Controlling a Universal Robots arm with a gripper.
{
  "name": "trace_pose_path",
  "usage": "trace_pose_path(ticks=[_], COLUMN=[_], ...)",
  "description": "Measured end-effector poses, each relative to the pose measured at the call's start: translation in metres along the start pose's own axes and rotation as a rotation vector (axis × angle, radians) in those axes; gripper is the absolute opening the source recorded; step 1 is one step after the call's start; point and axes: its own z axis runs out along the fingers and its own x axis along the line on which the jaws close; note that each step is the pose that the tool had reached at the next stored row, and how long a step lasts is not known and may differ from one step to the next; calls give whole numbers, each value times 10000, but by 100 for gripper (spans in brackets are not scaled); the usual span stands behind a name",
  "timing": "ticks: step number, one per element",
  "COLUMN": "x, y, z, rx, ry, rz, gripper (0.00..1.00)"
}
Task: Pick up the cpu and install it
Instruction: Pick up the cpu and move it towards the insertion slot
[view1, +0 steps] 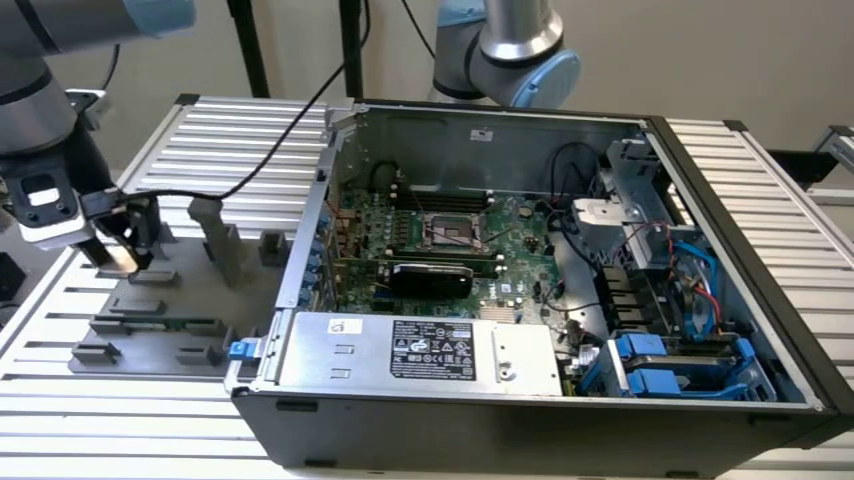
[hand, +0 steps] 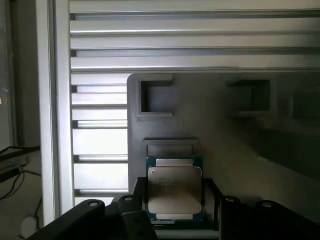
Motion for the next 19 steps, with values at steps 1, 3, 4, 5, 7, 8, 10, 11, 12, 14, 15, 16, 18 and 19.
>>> trace_pose_path(ticks=[1,3,4,5,7,8,10,11,12,14,15,16,18,19], x=[0,0,-1,-1,-4,-6,-14,-20,-27,-44,-55,-69,-100,-120], y=[1,3,3,4,6,7,8,9,10,13,14,15,18,20], z=[-45,-139,-184,-229,-320,-365,-455,-500,-549,-637,-683,-729,-819,-864], rx=[1,0,1,0,1,1,1,0,0,0,1,1,0,1], ry=[2,0,1,0,1,0,1,0,0,0,1,1,1,2], rz=[0,0,0,0,-1,-1,-1,0,-1,-1,0,0,0,0], gripper=[55,55,55,55,55,55,55,55,55,55,55,55,55,55])
